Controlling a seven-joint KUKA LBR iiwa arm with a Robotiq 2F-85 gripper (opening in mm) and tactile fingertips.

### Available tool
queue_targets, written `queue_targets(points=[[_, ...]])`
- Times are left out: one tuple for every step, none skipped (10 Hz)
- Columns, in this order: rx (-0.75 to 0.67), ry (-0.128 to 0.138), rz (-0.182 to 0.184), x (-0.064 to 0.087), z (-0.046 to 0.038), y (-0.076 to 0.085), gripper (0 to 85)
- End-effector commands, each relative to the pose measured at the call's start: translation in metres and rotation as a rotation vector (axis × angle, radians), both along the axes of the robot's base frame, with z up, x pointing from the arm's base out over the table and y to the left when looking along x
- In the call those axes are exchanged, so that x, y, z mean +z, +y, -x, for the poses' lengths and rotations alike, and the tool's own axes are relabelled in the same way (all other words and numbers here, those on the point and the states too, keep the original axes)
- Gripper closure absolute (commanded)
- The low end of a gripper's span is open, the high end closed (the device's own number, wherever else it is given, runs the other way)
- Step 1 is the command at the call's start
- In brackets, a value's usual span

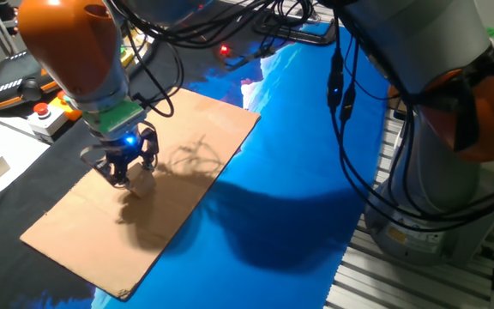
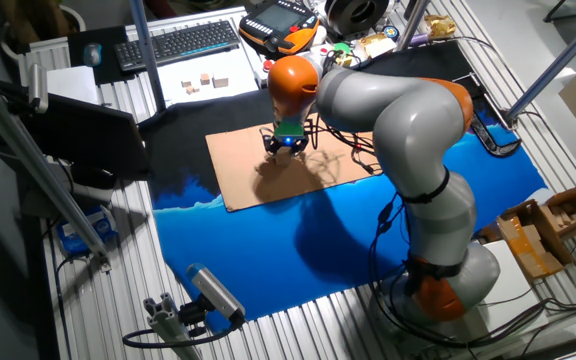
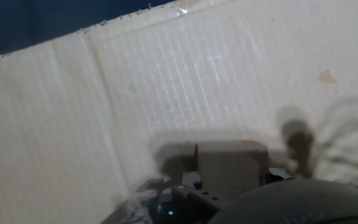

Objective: Grab the block and place it at the designated location

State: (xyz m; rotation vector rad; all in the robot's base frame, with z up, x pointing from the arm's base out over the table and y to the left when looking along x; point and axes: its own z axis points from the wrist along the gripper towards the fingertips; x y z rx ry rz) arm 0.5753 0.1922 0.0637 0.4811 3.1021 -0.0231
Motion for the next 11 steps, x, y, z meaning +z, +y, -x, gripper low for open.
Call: queue_targets(points=[[0.000,0.000,-0.003,-0.0005,-0.0001,-0.0001,83.3],[-0.003,-0.008,-0.003,-0.0008,0.0004,0.0002,76.0],[-0.006,-0.016,0.005,-0.0010,0.0007,0.0006,67.7],[-0.015,-0.025,0.005,-0.0012,0.0009,0.0007,55.7],[-0.024,-0.036,-0.002,-0.0018,0.0013,0.0010,43.0],[-0.030,-0.044,-0.002,-0.0025,0.0018,0.0015,32.7],[-0.033,-0.048,0.003,-0.0033,0.0023,0.0017,21.7],[-0.030,-0.048,0.001,-0.0040,0.0025,0.0017,19.7],[-0.030,-0.047,0.006,-0.0040,0.0025,0.0017,17.7],[-0.030,-0.044,0.006,-0.0024,0.0021,0.0018,16.0],[-0.034,-0.044,0.010,0.0017,0.0017,0.0018,15.0]])
